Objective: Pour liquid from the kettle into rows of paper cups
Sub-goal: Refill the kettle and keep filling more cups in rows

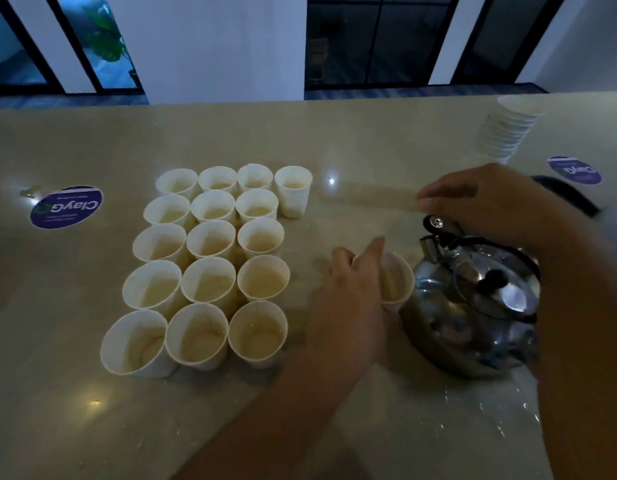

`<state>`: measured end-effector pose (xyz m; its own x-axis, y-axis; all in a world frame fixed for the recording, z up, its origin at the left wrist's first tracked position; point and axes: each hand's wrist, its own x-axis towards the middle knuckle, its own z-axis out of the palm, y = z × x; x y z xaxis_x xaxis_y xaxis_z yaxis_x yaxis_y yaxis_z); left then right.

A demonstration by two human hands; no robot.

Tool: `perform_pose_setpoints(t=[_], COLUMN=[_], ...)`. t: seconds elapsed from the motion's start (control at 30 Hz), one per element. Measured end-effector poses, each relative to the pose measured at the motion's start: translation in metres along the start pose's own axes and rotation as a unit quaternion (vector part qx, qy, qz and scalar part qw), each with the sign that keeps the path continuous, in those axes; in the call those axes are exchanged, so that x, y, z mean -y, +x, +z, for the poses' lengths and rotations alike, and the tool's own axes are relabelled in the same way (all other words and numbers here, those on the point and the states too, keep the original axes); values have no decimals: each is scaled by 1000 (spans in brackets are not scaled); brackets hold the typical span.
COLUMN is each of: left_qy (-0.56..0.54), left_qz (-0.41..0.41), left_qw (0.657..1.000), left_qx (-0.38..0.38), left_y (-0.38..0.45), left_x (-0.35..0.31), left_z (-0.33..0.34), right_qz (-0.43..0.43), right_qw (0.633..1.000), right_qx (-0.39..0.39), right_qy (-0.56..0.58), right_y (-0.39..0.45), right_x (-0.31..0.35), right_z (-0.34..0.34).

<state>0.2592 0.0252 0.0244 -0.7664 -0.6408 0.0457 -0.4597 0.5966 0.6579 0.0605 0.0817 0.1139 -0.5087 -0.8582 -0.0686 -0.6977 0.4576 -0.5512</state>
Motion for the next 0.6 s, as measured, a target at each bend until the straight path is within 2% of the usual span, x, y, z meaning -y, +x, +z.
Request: perform_pose_setpoints(t=[0.27,0.6], left_qy=[138,131], left_qz=[-49,-65], left_qw=[989,985], left_qx=[38,88], left_y=[20,18], left_x=[0,3], left_z=[2,-7], right_qz=[151,187], right_qw=[987,947], right_qx=[-29,-199], right_qy=[-38,166], right_y=[-38,-56], right_x=[-73,-77], right_z=[14,31])
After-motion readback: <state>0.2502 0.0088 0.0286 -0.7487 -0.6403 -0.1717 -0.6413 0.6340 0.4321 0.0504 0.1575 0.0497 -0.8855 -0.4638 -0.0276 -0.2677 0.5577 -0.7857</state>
